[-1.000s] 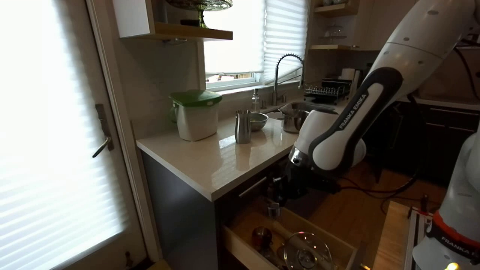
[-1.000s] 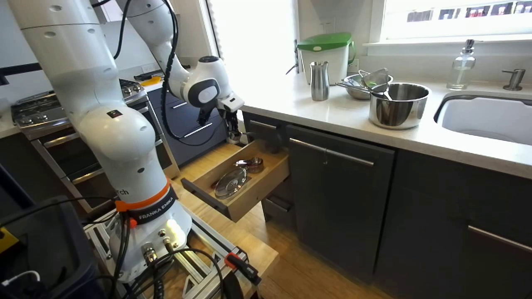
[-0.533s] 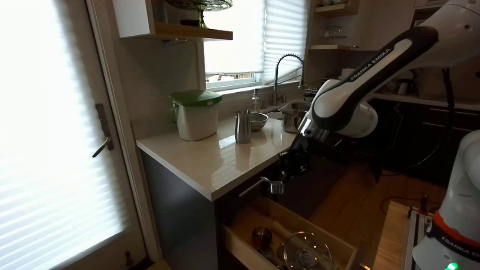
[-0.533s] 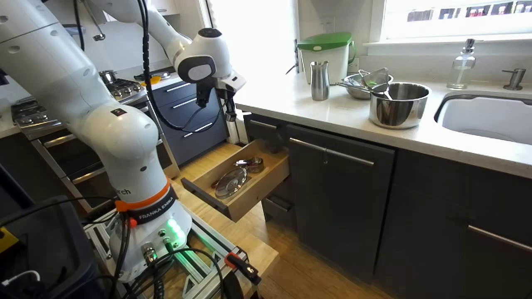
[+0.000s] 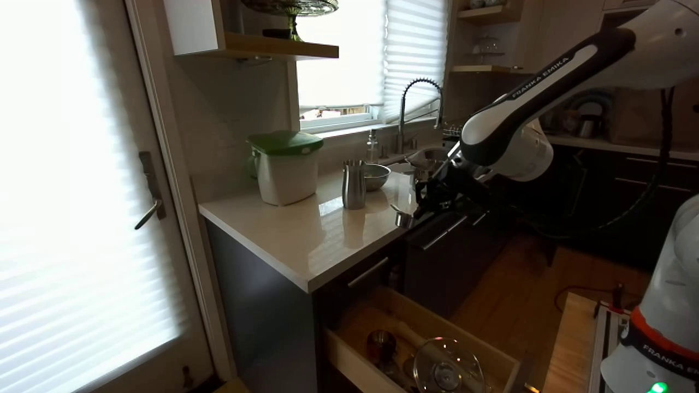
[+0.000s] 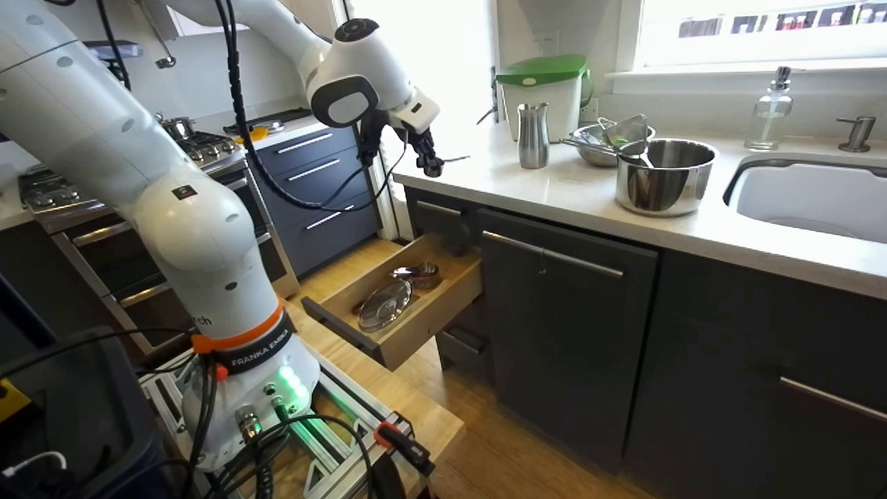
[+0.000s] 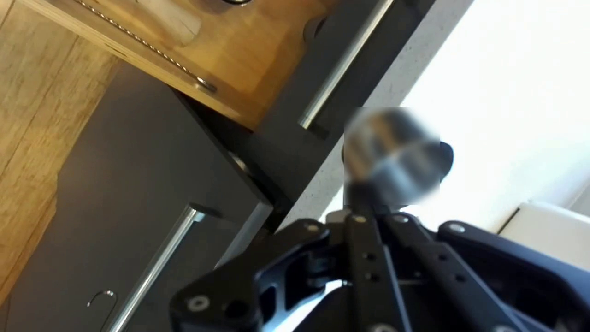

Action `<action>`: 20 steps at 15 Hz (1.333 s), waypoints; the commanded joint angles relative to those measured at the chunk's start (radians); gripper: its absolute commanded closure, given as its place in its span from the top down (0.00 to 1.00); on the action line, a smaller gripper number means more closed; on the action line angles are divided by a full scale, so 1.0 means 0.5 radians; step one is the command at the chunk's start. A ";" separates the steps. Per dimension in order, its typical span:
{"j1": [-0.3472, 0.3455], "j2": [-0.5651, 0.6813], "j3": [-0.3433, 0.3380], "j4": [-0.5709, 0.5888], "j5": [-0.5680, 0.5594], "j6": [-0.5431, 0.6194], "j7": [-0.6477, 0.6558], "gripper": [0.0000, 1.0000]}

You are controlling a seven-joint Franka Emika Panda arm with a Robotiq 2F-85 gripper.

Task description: Remove one measuring cup from the open drawer and put it on the counter

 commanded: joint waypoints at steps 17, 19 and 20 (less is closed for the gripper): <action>-1.304 0.430 1.427 0.126 -0.022 1.091 -0.087 0.00; -1.418 0.435 1.651 0.174 0.233 1.147 -0.305 0.00; -1.447 0.450 1.743 0.206 0.323 1.132 -0.386 0.00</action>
